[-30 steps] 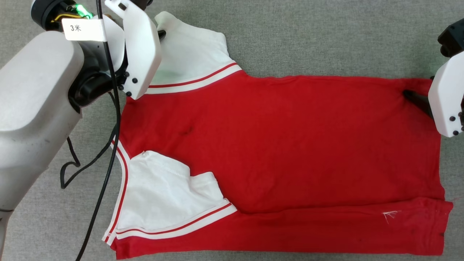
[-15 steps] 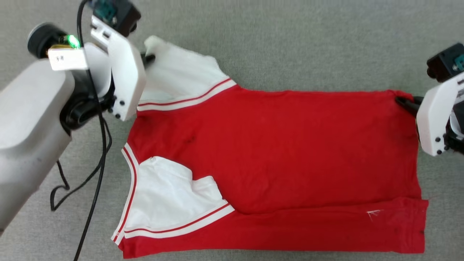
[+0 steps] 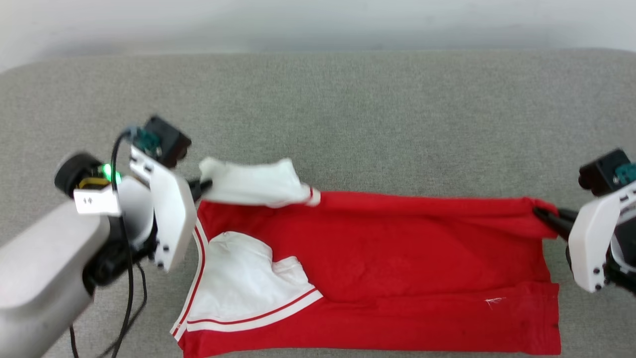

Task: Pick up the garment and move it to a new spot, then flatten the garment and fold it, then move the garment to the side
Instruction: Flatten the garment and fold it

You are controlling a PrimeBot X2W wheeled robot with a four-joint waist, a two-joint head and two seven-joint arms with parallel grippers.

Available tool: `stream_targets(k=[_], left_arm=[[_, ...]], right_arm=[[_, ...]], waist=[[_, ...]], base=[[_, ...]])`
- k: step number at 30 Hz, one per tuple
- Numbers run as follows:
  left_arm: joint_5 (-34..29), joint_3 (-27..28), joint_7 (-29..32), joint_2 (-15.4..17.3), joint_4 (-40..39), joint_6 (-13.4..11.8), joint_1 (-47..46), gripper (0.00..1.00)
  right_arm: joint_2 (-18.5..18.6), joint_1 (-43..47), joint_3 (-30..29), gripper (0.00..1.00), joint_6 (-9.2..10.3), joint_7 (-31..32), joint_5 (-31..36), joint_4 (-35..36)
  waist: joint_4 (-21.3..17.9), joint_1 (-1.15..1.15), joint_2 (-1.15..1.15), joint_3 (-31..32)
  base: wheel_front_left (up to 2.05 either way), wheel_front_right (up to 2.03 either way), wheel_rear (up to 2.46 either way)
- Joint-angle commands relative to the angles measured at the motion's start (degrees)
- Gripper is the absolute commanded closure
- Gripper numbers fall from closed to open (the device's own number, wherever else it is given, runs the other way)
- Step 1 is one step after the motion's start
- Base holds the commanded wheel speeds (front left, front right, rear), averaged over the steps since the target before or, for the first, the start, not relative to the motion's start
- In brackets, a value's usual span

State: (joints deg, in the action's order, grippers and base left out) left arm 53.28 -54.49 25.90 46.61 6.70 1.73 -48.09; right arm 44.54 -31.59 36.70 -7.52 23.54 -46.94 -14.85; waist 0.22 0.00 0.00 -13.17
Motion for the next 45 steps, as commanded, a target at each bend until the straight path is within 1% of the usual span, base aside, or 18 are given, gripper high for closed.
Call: stream_targets(k=[1,6,9,11,12,17,21,24,25,26,27,28,30,33,36,40,45], left_arm=[[0.9,-0.22,-0.72,1.19,-1.97,-1.46,3.09,1.0],[2.66,-0.84,-2.46,3.46,-5.96,-5.04,10.11,1.0],[3.7,-1.33,-3.65,4.4,-7.03,-6.46,13.8,1.0],[4.54,-1.67,-4.68,4.45,-7.51,-7.27,16.19,1.0],[4.54,-1.67,-4.68,4.45,-7.51,-7.27,16.19,1.0],[4.97,-2.76,-6.84,4.5,-6.84,-8.88,20.89,1.0],[6.21,-3.5,-8.02,3.12,-4.8,-8.9,23.23,1.0],[5.43,-4.1,-8.37,2.06,-2.93,-9.1,23.54,1.0],[5.53,-3.94,-8.77,1.66,-2.45,-9.3,23.6,0.94],[5.31,-3.64,-9.52,1.47,-2.13,-9.53,23.63,0.41],[5.2,-3.17,-10.52,1.26,-1.83,-10.07,23.7,0.0],[5.18,-2.87,-11.47,1.09,-1.77,-10.41,24.02,0.0],[4.77,-2.07,-13.84,1.19,-2.17,-11.2,24.69,0.0],[4.25,-0.26,-18.52,1.57,-3.17,-13.29,25.87,0.0],[3.05,1.38,-23.65,1.68,-4.19,-16.32,27.39,0.0],[0.66,4.31,-32.3,0.82,-5.47,-21.13,29.36,0.0],[-1.62,6.71,-38.77,-0.07,-5.83,-26.49,31.87,0.0]], right_arm=[[0.5,2.8,-0.79,1.0,0.06,-0.74,-0.21,0.98],[0.91,9.23,-2.71,1.0,0.06,-1.18,-0.12,3.76],[0.88,12.83,-3.99,1.0,0.06,-0.76,0.04,5.0],[0.75,14.92,-5.02,1.0,0.06,-0.49,0.06,5.76],[0.75,14.92,-5.02,1.0,0.06,-0.49,0.06,5.76],[-0.44,19.92,-7.31,1.0,0.06,1.23,0.39,6.78],[-1.77,22.86,-8.3,1.0,0.06,2.88,0.81,6.01],[-3.11,23.85,-8.55,1.0,0.06,3.3,1.53,4.61],[-3.52,24.09,-8.5,1.0,0.06,3.39,1.7,4.18],[-3.9,24.18,-8.7,0.87,0.06,3.05,1.76,3.99],[-4.35,24.16,-9.18,0.25,0.07,2.38,1.77,4.07],[-4.62,24.17,-9.85,0.0,0.07,1.6,1.65,4.33],[-4.45,24.36,-10.97,0.0,0.06,0.18,1.71,5.58],[-3.89,25.25,-12.84,0.0,0.06,-1.11,0.51,8.0],[-2.83,25.79,-15.8,0.0,0.06,-1.2,-0.61,10.86],[-1.62,26.3,-19.44,0.0,0.06,0.75,-1.65,12.73],[-0.34,27.18,-22.84,0.0,0.06,5.57,-4.09,11.29]], waist=[[0.12,0.0,0.0,1.52],[0.31,0.0,0.0,3.36],[0.24,0.0,0.0,4.26],[0.14,0.0,0.0,4.54],[0.14,0.0,0.0,4.54],[-0.09,0.0,0.0,4.28],[-0.23,0.0,0.0,3.39],[-0.2,0.0,0.0,2.99],[-0.19,0.0,0.0,2.98],[-0.2,0.0,0.0,3.06],[-0.22,0.0,0.0,3.34],[-0.24,0.0,0.0,3.75],[-0.28,0.0,0.0,4.81],[-0.25,0.0,0.0,6.44],[-0.16,0.0,0.0,7.75],[0.14,0.0,0.0,8.44],[1.16,0.0,0.0,8.61]], base=[[0.0,0.0,0.0],[0.0,0.0,0.0],[0.0,0.0,0.0],[0.0,0.0,0.0],[0.0,0.0,0.0],[0.0,0.0,0.0],[0.0,0.0,0.0],[0.0,0.0,0.0],[0.0,0.0,0.0],[0.0,0.0,0.0],[0.0,0.0,0.0],[0.0,0.0,0.0],[0.0,0.0,0.0],[0.0,0.0,0.0],[0.0,0.0,0.0],[0.0,0.0,0.0],[0.0,0.0,0.0]])
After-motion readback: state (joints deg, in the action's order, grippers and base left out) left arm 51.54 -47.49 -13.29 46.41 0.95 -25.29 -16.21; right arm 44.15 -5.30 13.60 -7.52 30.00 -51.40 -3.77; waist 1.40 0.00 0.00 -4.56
